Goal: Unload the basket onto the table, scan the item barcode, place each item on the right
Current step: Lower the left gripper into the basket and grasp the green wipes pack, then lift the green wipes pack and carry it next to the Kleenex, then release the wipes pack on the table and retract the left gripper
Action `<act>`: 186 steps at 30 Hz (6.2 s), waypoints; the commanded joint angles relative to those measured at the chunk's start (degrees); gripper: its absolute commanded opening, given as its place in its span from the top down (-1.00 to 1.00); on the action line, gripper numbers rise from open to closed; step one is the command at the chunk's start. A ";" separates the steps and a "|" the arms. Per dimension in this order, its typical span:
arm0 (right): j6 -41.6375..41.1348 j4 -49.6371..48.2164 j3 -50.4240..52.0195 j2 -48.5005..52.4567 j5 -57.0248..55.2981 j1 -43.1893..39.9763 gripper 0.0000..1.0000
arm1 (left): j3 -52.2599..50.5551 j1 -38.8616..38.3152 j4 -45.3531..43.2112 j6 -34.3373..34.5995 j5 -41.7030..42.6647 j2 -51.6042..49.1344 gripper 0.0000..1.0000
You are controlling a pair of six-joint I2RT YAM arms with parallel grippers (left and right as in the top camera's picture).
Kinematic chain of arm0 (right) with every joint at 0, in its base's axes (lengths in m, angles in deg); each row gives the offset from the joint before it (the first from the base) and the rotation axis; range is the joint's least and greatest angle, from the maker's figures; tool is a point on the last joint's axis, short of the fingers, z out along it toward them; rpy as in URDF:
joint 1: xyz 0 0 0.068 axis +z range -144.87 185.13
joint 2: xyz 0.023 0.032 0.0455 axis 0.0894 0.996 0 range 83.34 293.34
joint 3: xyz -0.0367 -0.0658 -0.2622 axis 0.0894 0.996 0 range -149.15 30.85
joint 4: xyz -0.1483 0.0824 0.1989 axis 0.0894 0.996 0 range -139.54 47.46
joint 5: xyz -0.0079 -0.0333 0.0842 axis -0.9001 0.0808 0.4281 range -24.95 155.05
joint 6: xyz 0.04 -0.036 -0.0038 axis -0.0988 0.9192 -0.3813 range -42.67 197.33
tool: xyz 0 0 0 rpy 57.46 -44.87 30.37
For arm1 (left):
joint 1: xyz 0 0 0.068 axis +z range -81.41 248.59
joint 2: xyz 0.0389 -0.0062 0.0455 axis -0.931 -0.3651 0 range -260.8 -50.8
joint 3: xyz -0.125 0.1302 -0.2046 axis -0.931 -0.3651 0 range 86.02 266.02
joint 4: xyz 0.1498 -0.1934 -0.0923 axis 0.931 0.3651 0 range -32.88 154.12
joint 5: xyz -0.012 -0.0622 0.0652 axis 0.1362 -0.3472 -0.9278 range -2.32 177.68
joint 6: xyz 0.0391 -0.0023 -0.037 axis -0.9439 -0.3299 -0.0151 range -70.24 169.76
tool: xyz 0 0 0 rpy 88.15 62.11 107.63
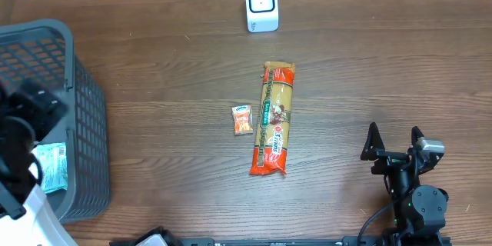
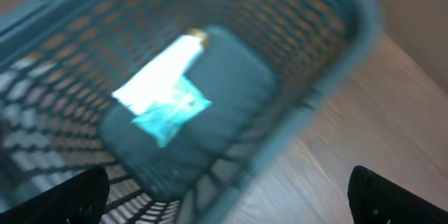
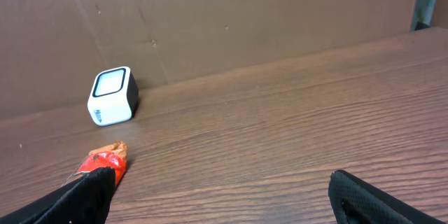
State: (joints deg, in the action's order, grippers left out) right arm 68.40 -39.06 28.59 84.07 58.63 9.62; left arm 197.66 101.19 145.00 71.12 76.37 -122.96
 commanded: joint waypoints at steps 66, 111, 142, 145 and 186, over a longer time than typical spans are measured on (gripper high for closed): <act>0.33 0.61 -1.18 -0.55 -1.07 0.00 -1.00 | -39.63 20.09 -44.61 -28.33 10.34 -34.38 0.92; 0.33 0.61 -1.18 -0.55 -1.07 0.00 -1.00 | 22.23 -12.90 -2.78 -22.21 42.60 -13.55 0.92; 0.33 0.61 -1.18 -0.55 -1.07 0.00 -1.00 | -45.90 -46.49 -39.06 4.44 16.68 -24.11 0.92; 0.33 0.61 -1.18 -0.55 -1.07 0.00 -1.00 | -49.22 -46.51 -42.82 7.06 16.72 -24.11 0.46; 0.33 0.61 -1.18 -0.55 -1.07 0.00 -1.00 | 31.17 6.01 5.55 -10.29 12.50 -20.39 -1.00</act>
State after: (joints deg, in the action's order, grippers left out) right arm 68.38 -38.97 28.48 84.07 58.59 9.62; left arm 229.41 99.92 150.96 59.87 89.36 -142.39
